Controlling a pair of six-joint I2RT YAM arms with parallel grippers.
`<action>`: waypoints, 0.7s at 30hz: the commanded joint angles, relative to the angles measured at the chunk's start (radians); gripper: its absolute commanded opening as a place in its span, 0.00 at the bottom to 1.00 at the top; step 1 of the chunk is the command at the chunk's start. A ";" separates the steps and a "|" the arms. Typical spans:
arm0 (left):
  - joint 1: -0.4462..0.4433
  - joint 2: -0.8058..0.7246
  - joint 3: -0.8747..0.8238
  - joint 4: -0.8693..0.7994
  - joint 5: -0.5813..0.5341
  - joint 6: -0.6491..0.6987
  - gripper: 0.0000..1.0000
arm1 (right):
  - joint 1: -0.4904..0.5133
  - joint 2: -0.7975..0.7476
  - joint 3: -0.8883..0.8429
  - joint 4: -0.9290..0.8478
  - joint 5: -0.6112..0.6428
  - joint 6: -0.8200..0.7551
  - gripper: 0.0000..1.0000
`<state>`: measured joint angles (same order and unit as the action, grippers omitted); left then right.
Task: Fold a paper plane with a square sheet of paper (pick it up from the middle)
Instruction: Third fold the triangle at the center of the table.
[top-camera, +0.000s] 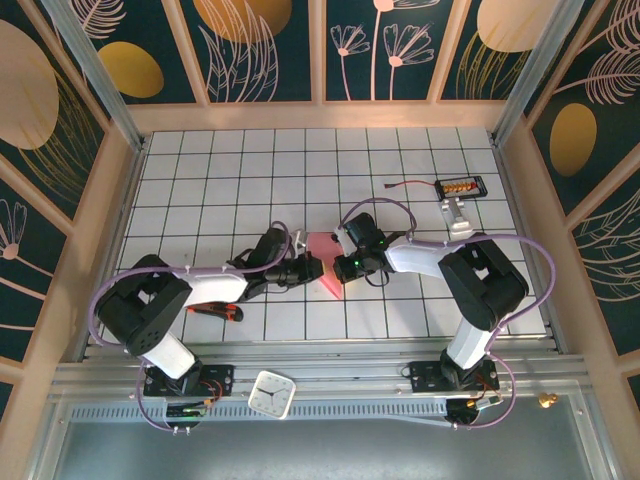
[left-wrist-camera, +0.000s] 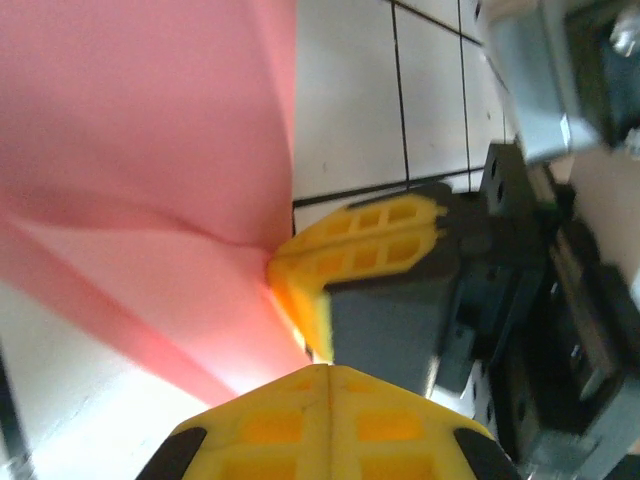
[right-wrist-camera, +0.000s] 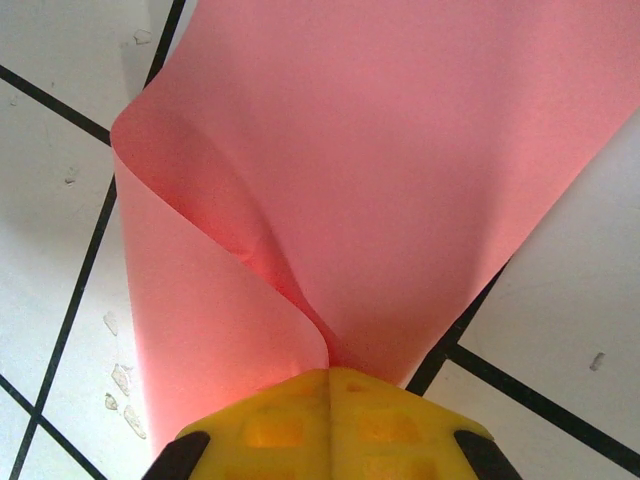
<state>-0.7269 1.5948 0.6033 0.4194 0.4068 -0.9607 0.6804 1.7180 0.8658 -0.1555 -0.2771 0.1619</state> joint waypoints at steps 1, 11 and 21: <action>-0.023 -0.036 -0.053 0.079 0.060 0.046 0.00 | -0.005 0.054 -0.011 -0.040 0.012 -0.001 0.00; -0.101 0.002 -0.100 0.280 0.069 -0.074 0.00 | -0.005 0.050 -0.021 -0.039 0.018 0.001 0.00; -0.136 0.088 -0.062 0.322 0.068 -0.134 0.00 | -0.005 0.054 -0.018 -0.041 0.018 -0.002 0.00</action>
<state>-0.8558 1.6588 0.5144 0.6716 0.4641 -1.0649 0.6796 1.7195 0.8658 -0.1551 -0.2813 0.1619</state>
